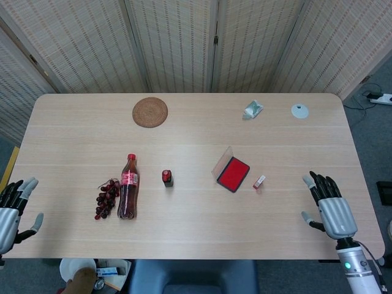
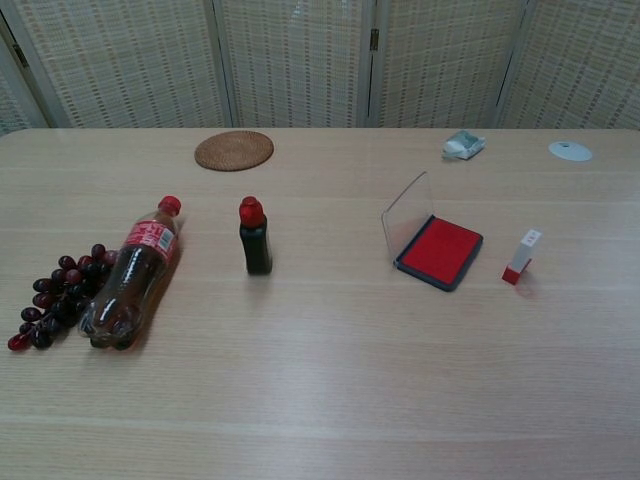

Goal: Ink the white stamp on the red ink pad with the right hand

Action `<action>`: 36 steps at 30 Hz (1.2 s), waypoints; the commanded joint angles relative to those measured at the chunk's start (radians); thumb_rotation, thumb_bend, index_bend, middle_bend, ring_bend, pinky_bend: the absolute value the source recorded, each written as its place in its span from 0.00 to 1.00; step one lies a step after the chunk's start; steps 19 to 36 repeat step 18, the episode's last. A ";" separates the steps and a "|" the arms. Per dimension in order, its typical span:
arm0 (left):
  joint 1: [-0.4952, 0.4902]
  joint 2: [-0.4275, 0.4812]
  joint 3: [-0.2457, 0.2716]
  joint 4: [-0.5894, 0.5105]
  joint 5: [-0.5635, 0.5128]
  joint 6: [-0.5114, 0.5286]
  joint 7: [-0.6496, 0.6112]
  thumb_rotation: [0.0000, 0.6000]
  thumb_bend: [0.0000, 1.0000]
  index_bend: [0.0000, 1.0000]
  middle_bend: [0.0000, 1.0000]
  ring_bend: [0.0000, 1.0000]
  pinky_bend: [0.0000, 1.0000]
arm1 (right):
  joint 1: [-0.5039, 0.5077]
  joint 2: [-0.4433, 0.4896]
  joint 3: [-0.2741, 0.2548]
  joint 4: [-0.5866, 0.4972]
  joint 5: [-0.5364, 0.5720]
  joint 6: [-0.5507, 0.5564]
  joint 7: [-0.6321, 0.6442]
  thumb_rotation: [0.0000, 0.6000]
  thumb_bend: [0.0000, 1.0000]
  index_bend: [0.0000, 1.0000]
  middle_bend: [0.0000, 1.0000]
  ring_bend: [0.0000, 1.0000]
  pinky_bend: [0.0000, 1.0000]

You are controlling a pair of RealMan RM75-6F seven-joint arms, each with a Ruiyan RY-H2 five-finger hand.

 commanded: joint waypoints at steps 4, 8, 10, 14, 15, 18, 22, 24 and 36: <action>-0.012 -0.008 0.005 -0.003 0.003 -0.026 0.025 1.00 0.43 0.00 0.00 0.00 0.00 | -0.028 0.010 0.020 -0.017 -0.010 0.017 -0.028 1.00 0.25 0.05 0.00 0.00 0.00; -0.028 -0.016 0.007 -0.004 0.000 -0.057 0.045 1.00 0.43 0.00 0.00 0.00 0.00 | -0.048 0.027 0.031 -0.030 -0.023 0.039 -0.015 1.00 0.24 0.05 0.00 0.00 0.00; -0.036 -0.021 0.006 -0.005 -0.002 -0.071 0.058 1.00 0.43 0.00 0.00 0.00 0.00 | -0.058 0.036 0.038 -0.035 -0.027 0.049 -0.005 1.00 0.24 0.05 0.00 0.00 0.00; -0.046 -0.030 0.007 -0.004 -0.008 -0.093 0.082 1.00 0.43 0.00 0.00 0.00 0.00 | -0.071 0.050 0.049 -0.047 -0.034 0.059 0.007 1.00 0.24 0.05 0.00 0.00 0.00; -0.047 -0.033 0.009 -0.003 -0.009 -0.096 0.087 1.00 0.43 0.00 0.00 0.00 0.00 | -0.074 0.052 0.051 -0.049 -0.038 0.060 0.009 1.00 0.24 0.05 0.00 0.00 0.00; -0.049 -0.035 0.012 -0.001 -0.011 -0.103 0.089 1.00 0.43 0.00 0.00 0.00 0.00 | -0.077 0.053 0.057 -0.052 -0.042 0.054 0.009 1.00 0.24 0.05 0.00 0.00 0.00; -0.049 -0.035 0.012 -0.001 -0.011 -0.103 0.089 1.00 0.43 0.00 0.00 0.00 0.00 | -0.077 0.053 0.057 -0.052 -0.042 0.054 0.009 1.00 0.24 0.05 0.00 0.00 0.00; -0.049 -0.035 0.012 -0.001 -0.011 -0.103 0.089 1.00 0.43 0.00 0.00 0.00 0.00 | -0.077 0.053 0.057 -0.052 -0.042 0.054 0.009 1.00 0.24 0.05 0.00 0.00 0.00; -0.049 -0.035 0.012 -0.001 -0.011 -0.103 0.089 1.00 0.43 0.00 0.00 0.00 0.00 | -0.077 0.053 0.057 -0.052 -0.042 0.054 0.009 1.00 0.24 0.05 0.00 0.00 0.00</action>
